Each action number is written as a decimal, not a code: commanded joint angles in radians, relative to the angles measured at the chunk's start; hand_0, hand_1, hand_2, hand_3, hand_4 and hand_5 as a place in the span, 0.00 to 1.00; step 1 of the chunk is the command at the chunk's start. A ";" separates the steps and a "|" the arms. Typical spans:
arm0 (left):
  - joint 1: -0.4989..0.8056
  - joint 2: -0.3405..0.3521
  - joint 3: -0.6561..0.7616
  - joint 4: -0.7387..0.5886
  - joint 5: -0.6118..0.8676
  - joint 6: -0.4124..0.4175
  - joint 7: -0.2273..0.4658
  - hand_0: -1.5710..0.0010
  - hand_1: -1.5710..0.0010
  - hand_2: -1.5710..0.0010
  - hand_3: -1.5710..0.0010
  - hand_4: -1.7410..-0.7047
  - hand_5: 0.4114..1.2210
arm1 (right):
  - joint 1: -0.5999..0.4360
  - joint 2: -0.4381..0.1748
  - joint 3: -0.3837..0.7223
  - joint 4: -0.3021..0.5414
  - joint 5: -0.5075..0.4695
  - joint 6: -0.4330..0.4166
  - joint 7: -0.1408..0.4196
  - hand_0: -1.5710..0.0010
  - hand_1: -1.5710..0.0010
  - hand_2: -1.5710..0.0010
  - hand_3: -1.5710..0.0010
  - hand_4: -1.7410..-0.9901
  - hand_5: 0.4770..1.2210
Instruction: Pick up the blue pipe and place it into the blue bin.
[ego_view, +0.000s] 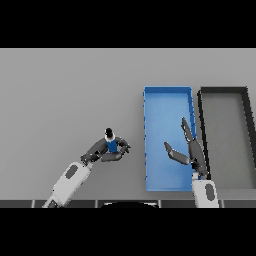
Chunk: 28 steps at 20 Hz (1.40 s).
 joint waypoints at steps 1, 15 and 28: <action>0.001 -0.004 0.000 0.000 -0.005 0.009 -0.002 0.46 0.40 0.36 0.36 0.25 0.69 | -0.005 -0.002 -0.003 -0.004 -0.005 0.001 -0.010 1.00 1.00 1.00 1.00 0.64 0.18; -0.030 -0.017 -0.051 -0.194 -0.019 0.051 -0.079 0.02 0.02 0.02 0.08 0.02 0.99 | -0.016 -0.017 -0.005 0.008 0.022 -0.009 0.013 1.00 1.00 1.00 1.00 0.69 0.21; -0.068 -0.016 -0.073 -0.273 0.010 0.029 0.062 0.00 0.00 0.00 0.08 0.01 1.00 | 0.032 0.011 0.003 -0.018 0.025 -0.027 -0.005 1.00 1.00 1.00 1.00 0.74 0.20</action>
